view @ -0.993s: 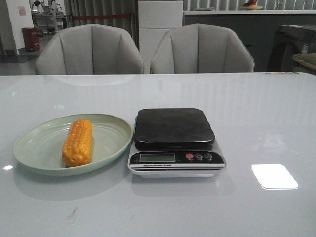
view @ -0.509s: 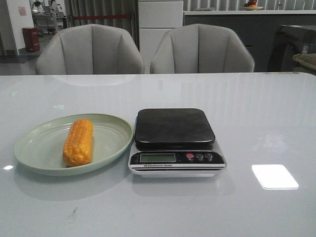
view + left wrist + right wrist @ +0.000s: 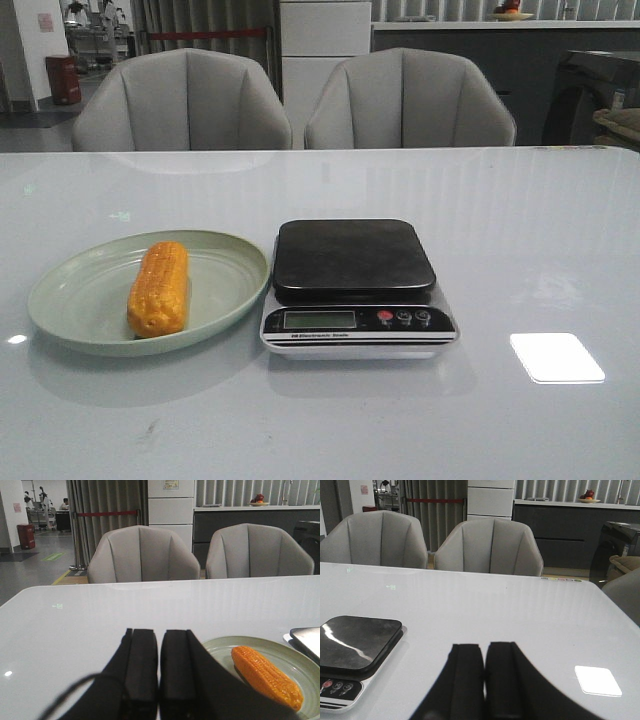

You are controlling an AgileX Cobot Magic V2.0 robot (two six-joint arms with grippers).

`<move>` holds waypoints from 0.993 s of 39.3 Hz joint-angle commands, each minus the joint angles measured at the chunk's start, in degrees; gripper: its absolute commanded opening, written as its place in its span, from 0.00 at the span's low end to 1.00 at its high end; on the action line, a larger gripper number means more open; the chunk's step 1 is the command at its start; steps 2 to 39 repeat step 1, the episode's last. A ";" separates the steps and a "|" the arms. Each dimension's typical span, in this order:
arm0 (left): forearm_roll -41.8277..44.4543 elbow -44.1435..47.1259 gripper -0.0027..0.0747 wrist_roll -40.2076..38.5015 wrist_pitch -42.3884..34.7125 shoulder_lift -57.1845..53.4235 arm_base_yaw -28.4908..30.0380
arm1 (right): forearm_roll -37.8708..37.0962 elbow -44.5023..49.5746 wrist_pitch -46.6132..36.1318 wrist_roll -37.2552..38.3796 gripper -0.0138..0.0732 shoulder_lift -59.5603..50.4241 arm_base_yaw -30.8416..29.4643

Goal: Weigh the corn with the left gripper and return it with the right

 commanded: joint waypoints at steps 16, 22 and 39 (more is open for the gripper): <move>0.00 1.89 0.19 -0.39 -4.58 -1.10 -0.38 | -0.26 0.60 -4.39 -0.45 0.35 -1.10 -0.31; 0.00 1.89 0.19 -0.39 -4.58 -1.10 -0.38 | -0.26 0.60 -4.39 -0.45 0.35 -1.10 -0.31; 0.00 1.89 0.19 -0.39 -4.58 -1.10 -0.38 | -0.26 0.60 -4.39 -0.45 0.35 -1.10 -0.31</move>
